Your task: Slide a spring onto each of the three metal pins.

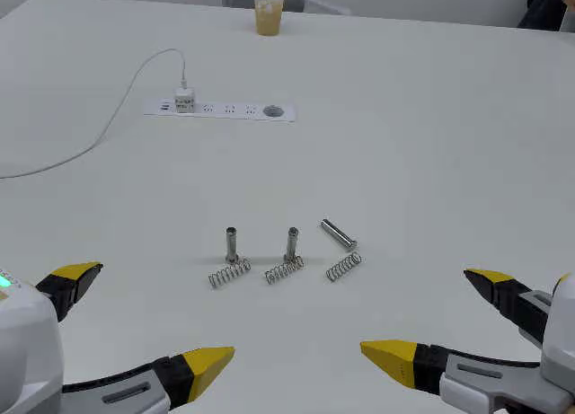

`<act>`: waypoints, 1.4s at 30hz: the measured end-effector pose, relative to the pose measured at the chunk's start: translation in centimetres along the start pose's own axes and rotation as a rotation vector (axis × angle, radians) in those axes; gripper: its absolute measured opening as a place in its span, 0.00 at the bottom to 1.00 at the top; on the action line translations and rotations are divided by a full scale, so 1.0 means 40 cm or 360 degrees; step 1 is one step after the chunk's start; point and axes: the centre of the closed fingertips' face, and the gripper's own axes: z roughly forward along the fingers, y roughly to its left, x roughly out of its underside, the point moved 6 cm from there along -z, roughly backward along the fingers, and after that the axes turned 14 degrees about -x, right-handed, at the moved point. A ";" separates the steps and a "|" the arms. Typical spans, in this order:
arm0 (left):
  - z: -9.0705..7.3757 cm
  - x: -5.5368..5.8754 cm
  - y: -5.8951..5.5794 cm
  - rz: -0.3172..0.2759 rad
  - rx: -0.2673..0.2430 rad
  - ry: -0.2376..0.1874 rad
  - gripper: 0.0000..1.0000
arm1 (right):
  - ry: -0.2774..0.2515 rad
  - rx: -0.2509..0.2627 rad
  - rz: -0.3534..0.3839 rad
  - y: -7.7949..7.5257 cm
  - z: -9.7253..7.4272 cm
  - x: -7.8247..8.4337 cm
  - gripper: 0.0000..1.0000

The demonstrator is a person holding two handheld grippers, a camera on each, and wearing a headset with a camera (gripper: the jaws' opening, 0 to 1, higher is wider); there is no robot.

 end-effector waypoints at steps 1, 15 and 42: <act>0.000 0.001 0.001 -0.0001 -0.0001 0.0001 0.94 | 0.0002 -0.0001 0.0001 0.000 0.000 0.000 0.98; 0.001 0.004 -0.002 -0.0001 0.0002 0.0025 0.94 | 0.0018 -0.0005 -0.0001 0.002 0.002 0.004 0.97; 0.001 0.005 -0.007 0.0029 0.0004 0.0040 0.94 | 0.0070 -0.0022 -0.0009 0.005 0.004 0.014 0.95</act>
